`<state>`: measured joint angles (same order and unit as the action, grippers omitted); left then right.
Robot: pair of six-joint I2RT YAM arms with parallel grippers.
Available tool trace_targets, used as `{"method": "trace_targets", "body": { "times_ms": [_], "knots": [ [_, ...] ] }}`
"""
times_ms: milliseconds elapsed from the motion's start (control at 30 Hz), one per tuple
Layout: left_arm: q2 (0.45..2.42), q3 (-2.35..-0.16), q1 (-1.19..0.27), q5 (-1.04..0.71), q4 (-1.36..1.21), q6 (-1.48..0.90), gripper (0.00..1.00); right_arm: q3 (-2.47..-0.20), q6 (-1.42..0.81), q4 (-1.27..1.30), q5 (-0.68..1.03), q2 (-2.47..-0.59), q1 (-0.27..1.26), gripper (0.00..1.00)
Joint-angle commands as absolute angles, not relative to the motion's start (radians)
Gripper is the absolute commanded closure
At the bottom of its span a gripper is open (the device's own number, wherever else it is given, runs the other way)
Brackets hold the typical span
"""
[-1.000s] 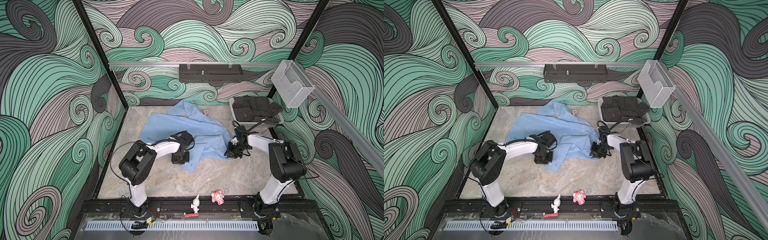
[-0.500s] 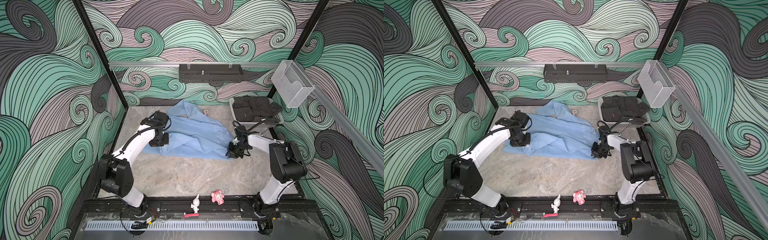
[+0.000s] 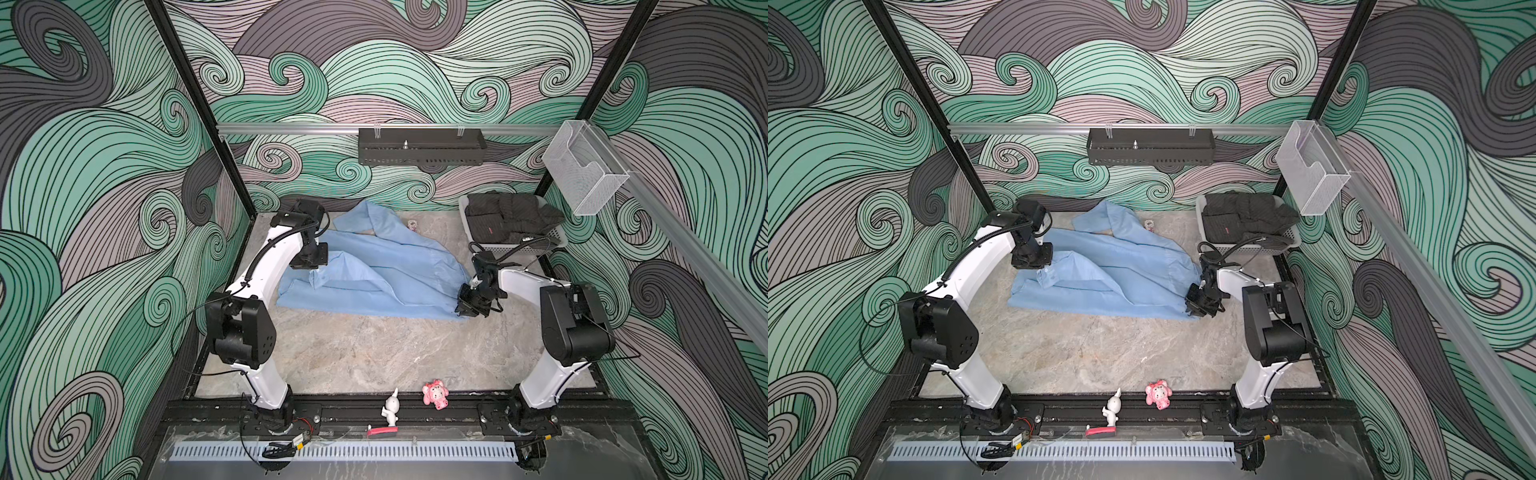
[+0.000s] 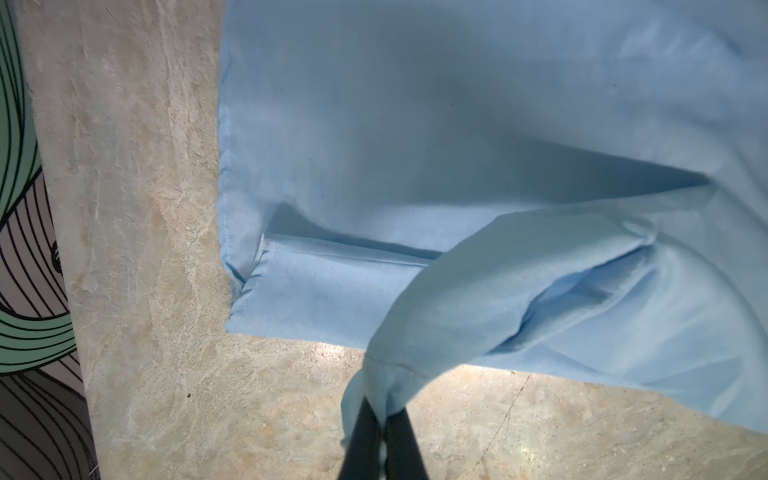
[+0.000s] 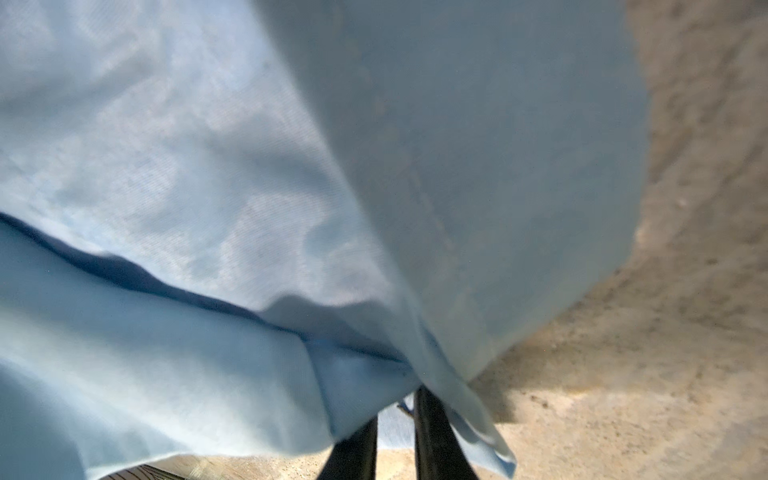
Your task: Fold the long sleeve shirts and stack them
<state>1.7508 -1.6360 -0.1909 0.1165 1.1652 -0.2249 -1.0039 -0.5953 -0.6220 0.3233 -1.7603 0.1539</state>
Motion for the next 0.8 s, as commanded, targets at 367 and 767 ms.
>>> {"method": "trace_targets", "body": {
  "times_ms": [367, 767],
  "knots": [
    [1.931, -1.711, -0.181, 0.407, 1.368, -0.175, 1.0, -0.981, -0.606, -0.674, 0.213, -1.788, 0.114, 0.91],
    [2.095, -1.832, -0.187, 0.423, 1.433, -0.172, 1.0, -0.98, -0.601, -0.675, 0.211, -1.794, 0.109, 0.95]
  ]
}}
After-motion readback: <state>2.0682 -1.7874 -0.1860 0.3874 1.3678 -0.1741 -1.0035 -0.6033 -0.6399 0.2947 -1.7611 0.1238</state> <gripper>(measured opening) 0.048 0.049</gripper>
